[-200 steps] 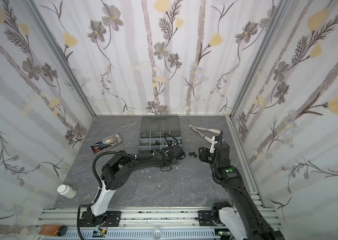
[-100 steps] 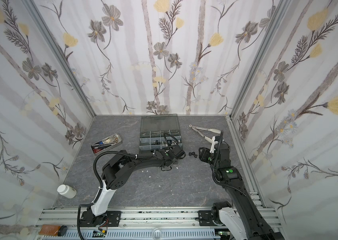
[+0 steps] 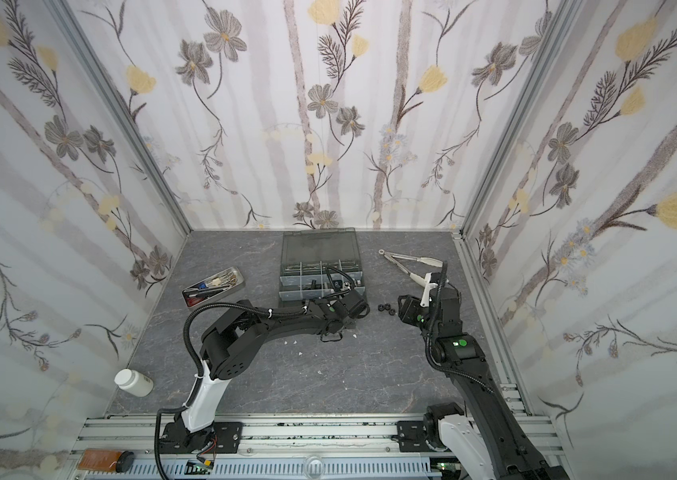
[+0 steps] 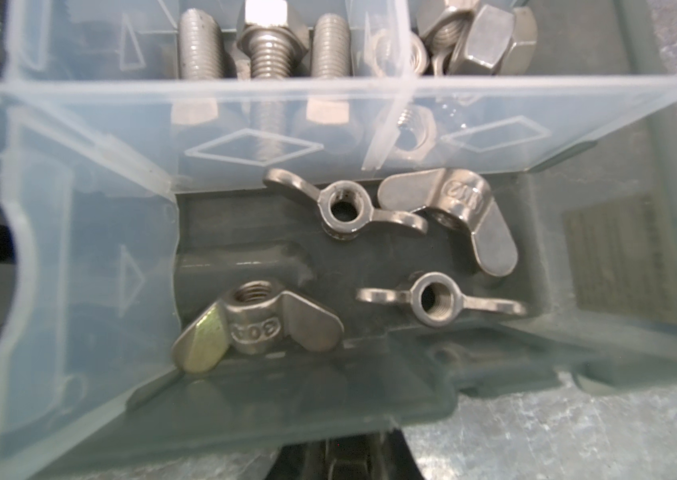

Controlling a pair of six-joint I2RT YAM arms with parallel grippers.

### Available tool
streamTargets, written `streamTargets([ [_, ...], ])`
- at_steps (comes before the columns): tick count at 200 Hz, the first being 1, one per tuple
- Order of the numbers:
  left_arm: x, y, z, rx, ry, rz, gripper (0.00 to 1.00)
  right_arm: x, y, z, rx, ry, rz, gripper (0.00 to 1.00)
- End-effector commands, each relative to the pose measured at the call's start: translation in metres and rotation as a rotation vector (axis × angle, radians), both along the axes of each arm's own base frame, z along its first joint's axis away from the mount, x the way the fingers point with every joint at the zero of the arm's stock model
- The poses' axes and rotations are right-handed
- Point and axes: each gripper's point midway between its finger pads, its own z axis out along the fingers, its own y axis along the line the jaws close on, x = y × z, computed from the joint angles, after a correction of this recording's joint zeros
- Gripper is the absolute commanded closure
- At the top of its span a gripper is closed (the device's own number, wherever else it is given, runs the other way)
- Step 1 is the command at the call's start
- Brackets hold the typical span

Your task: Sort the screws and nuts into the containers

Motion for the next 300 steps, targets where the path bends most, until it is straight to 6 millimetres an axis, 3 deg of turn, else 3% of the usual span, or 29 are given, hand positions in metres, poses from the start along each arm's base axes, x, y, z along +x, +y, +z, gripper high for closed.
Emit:
streamTargets([
  [1,-0.002,-0.002,0.002,-0.020,0.010,-0.002,0.85,0.001,0.002,0.003,0.000,-0.020,0.013,0.49],
  [63,-0.003,-0.005,0.013,-0.036,0.008,-0.014,0.94,0.001,0.002,0.003,0.002,-0.016,0.015,0.48],
  [106,0.001,0.002,0.055,-0.090,-0.034,-0.007,0.94,0.001,0.002,-0.001,-0.007,-0.003,0.018,0.48],
  [145,0.009,0.029,0.094,-0.133,-0.073,0.019,0.93,0.003,0.003,-0.011,-0.014,0.022,0.026,0.48],
  [179,0.015,0.065,0.108,-0.152,-0.091,0.067,0.93,0.004,0.011,-0.016,-0.019,0.030,0.075,0.49],
  [189,0.020,0.075,0.114,-0.171,-0.100,0.085,0.93,0.004,0.011,-0.018,-0.024,0.032,0.081,0.45],
  [193,0.017,0.083,0.106,-0.156,-0.087,0.092,0.93,0.004,0.011,-0.018,-0.029,0.029,0.084,0.44],
  [214,0.022,0.106,0.098,-0.155,-0.075,0.124,0.93,0.005,0.011,-0.021,-0.040,0.022,0.089,0.38],
  [240,0.027,0.125,0.081,-0.146,-0.042,0.150,0.93,0.006,0.013,-0.030,-0.040,0.041,0.095,0.31],
  [268,0.034,0.134,0.066,-0.137,-0.019,0.161,0.93,0.007,0.013,-0.038,-0.043,0.058,0.097,0.21],
  [291,0.039,0.137,0.059,-0.137,-0.011,0.169,0.92,0.007,0.012,-0.039,-0.050,0.048,0.091,0.00],
  [300,0.041,0.138,0.056,-0.135,-0.008,0.171,0.91,0.006,0.011,-0.040,-0.054,0.048,0.093,0.00],
])
